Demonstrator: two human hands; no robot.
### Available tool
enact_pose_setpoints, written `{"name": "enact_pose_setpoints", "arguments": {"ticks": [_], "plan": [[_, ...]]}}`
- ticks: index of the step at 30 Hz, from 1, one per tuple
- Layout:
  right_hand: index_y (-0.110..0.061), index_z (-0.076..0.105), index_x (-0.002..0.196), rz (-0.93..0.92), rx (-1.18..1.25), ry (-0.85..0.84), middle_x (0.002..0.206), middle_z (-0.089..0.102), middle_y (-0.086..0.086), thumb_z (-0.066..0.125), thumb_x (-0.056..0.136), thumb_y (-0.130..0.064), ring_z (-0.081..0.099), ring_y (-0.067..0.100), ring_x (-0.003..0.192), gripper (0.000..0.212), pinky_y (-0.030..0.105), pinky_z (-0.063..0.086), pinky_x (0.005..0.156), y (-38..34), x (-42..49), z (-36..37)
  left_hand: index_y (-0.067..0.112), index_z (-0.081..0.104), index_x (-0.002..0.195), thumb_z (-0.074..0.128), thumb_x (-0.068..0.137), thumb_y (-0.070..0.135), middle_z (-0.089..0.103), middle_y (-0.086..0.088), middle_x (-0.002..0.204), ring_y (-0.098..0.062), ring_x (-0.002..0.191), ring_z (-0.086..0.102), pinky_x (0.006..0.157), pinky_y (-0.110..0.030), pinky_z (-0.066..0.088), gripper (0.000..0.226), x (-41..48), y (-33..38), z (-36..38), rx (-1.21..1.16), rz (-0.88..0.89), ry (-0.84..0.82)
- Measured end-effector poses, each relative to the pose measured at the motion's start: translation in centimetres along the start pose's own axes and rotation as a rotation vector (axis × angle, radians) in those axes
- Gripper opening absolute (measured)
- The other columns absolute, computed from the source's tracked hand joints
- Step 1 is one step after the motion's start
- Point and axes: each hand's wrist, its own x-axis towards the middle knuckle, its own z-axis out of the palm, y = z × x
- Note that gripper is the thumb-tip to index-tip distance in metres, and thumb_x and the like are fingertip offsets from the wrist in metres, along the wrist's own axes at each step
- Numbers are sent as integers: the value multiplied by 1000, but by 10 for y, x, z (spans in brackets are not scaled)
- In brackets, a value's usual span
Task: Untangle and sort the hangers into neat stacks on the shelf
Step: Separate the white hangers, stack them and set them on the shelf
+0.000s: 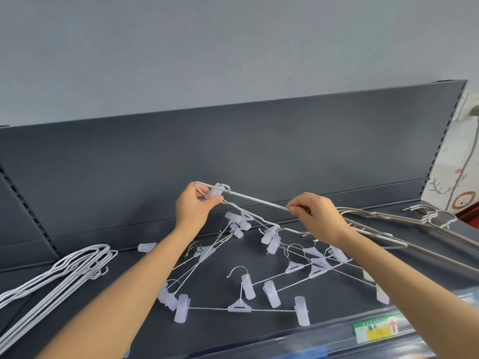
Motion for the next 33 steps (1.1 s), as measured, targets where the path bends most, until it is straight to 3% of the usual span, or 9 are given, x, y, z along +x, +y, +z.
{"name": "enact_pose_setpoints", "arguments": {"ticks": [2, 5, 9, 14, 19, 24, 27, 30, 33], "plan": [[-15, 70, 86, 32, 31, -34, 81, 62, -6, 61, 89, -16, 54, 4, 69, 10, 8, 37, 63, 1, -1, 0, 7, 60, 88, 76, 74, 19, 68, -3, 89, -25, 78, 69, 72, -42, 59, 25, 1, 0, 3, -58, -6, 20], [-14, 70, 88, 46, 26, -27, 78, 62, -8, 63, 88, -15, 53, 4, 68, 7, 8, 37, 63, 3, 0, 2, 2, 60, 90, 75, 76, 14, 68, -9, 92, -18, 76, 70, 61, -28, 59, 24, 2, 1, 3, -117, -5, -6], [-11, 70, 88, 35, -11, 15, 78, 59, -8, 60, 89, -11, 50, 0, 69, 10, 6, 34, 63, 3, 6, 3, 11, 58, 101, 76, 74, 3, 67, 4, 97, 6, 76, 65, 71, -20, 52, 33, 3, 0, -5, -116, 0, -165], [-12, 69, 87, 15, -12, 16, 79, 59, -8, 59, 89, -10, 51, 0, 69, 11, 5, 35, 63, 5, 6, 4, 18, 62, 95, 74, 72, -6, 69, 2, 99, -14, 92, 67, 67, -29, 58, 36, 3, -2, -16, -119, -4, -208], [-13, 70, 86, -18, 12, -31, 79, 60, -9, 61, 88, -12, 54, 2, 70, 9, 7, 36, 64, 2, 1, 7, 10, 65, 78, 78, 74, 11, 71, -7, 74, -18, 67, 71, 61, -28, 58, 14, 4, -3, -18, -6, 20, -63], [-15, 70, 85, -30, 45, -44, 79, 60, -11, 62, 88, -12, 55, 3, 70, 9, 6, 38, 63, -1, -4, 8, 1, 60, 79, 76, 79, 19, 70, -16, 74, -22, 55, 69, 53, -28, 56, 24, 6, -5, -15, -84, -62, 60], [-16, 70, 84, -25, 40, -11, 78, 60, -11, 62, 88, -12, 54, 3, 69, 10, 8, 36, 64, 0, -4, 5, 7, 59, 98, 74, 79, 10, 71, -15, 83, -26, 69, 72, 67, -34, 59, 25, 6, -5, -18, -144, -73, -31], [-14, 70, 85, -20, 46, 74, 74, 58, -14, 62, 88, -11, 52, 1, 67, 9, 6, 34, 63, 1, -1, 1, 21, 49, 121, 71, 79, 7, 71, 0, 96, -19, 80, 71, 84, -36, 55, 49, 5, -7, -22, -40, -82, -143], [-12, 70, 86, 16, 117, 160, 70, 57, -14, 63, 87, -10, 52, 3, 64, 8, 10, 36, 61, 1, 3, -3, 23, 45, 132, 69, 80, 10, 68, 5, 105, -16, 82, 71, 89, -39, 54, 59, 1, -7, -24, 13, -106, -204]]}}
